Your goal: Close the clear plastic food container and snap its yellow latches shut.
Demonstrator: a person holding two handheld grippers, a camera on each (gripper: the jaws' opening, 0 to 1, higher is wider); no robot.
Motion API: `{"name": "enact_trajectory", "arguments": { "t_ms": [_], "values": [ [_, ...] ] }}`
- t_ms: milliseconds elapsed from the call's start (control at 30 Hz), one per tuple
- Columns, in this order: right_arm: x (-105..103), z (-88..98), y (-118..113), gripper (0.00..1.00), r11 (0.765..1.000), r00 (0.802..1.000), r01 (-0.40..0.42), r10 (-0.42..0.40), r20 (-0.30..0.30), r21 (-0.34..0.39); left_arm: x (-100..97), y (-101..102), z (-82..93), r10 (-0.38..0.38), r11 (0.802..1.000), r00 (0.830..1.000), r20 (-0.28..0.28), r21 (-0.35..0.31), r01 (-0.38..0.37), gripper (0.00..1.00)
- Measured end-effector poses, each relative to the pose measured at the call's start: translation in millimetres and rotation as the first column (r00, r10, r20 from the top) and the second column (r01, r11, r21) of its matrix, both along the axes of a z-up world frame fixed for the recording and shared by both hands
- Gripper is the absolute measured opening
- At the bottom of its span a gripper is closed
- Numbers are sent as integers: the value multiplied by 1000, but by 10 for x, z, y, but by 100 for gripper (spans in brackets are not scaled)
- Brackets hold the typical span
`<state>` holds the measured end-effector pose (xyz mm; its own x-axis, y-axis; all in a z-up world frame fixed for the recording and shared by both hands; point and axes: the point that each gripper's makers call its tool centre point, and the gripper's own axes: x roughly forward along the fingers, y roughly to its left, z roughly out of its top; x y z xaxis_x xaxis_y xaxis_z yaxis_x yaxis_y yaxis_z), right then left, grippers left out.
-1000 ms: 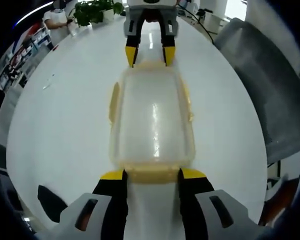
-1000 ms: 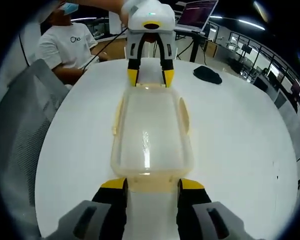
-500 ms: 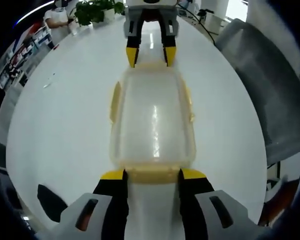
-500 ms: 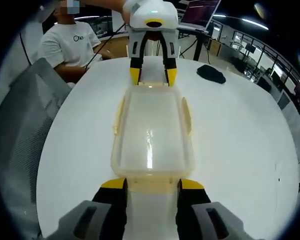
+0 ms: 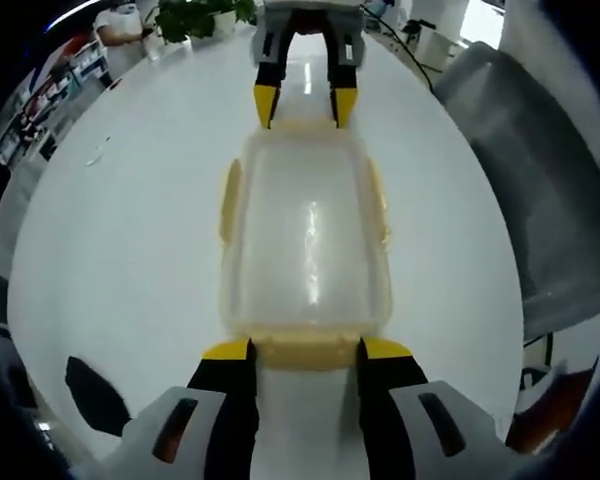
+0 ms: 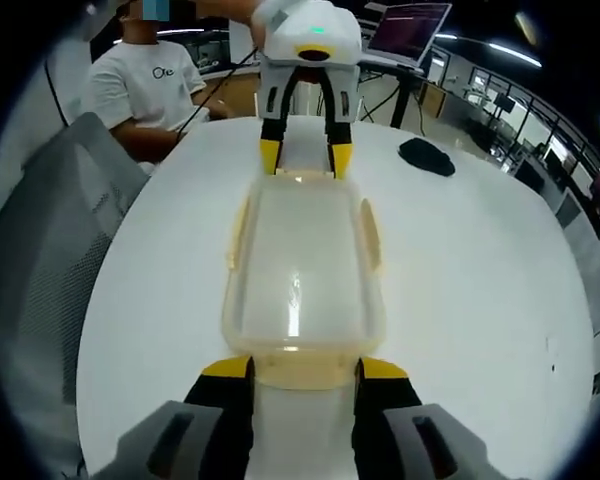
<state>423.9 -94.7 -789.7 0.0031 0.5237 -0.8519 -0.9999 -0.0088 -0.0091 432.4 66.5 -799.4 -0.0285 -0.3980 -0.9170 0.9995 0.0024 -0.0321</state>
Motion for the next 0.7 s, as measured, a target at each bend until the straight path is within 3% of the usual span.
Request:
{"name": "enact_trajectory", "arguments": {
  "t_ms": [300,700],
  "values": [
    [-11,164,-43,37,1000,1000,-4,4,12,-3,-28,-46,180,-7,1000,999,35,-6,8,37],
    [-47,521,-92,37,1000,1000,-18,17,17,22,-76,-88,531,1,1000,999,36,2,-1,37]
  ]
}}
